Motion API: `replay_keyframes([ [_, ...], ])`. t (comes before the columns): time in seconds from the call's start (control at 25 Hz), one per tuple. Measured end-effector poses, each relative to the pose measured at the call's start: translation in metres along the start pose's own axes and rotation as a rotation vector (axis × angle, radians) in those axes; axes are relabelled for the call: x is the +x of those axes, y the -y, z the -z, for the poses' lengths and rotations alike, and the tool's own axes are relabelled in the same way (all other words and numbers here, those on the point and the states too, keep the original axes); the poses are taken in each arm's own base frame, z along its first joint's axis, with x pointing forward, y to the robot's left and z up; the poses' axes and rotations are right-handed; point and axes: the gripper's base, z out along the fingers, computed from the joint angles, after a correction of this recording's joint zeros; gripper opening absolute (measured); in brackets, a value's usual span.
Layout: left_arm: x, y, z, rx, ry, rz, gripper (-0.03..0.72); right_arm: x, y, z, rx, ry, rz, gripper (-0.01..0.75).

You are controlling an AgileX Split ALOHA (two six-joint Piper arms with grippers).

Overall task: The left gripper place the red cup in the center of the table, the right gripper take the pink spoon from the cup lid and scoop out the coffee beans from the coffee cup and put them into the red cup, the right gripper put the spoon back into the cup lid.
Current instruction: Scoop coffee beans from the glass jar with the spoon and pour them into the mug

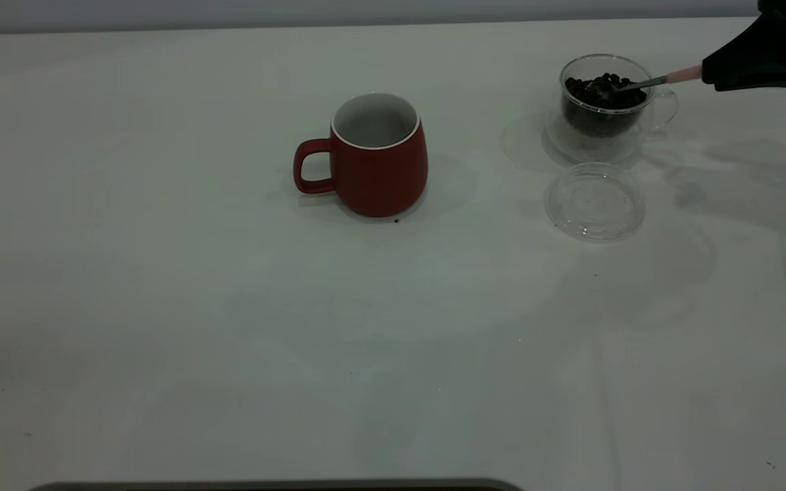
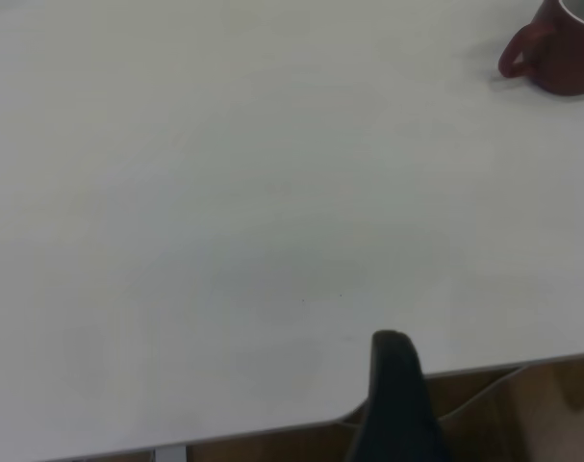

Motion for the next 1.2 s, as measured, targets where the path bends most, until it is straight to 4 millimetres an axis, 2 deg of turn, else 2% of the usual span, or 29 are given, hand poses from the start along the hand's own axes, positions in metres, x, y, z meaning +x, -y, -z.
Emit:
replay_keyframes([
  [0.64,0.0,0.0,0.0,0.0,0.0,0.0,0.59,0.008,0.002,-0.007,-0.06,-0.032,-0.16,0.111],
  [0.88,0.0,0.0,0.0,0.0,0.0,0.0,0.59,0.01,0.01,-0.002,-0.111,-0.031,-0.239,0.111],
  [1.2,0.0,0.0,0.0,0.0,0.0,0.0,0.59,0.013,0.016,-0.005,-0.141,-0.02,-0.299,0.111],
])
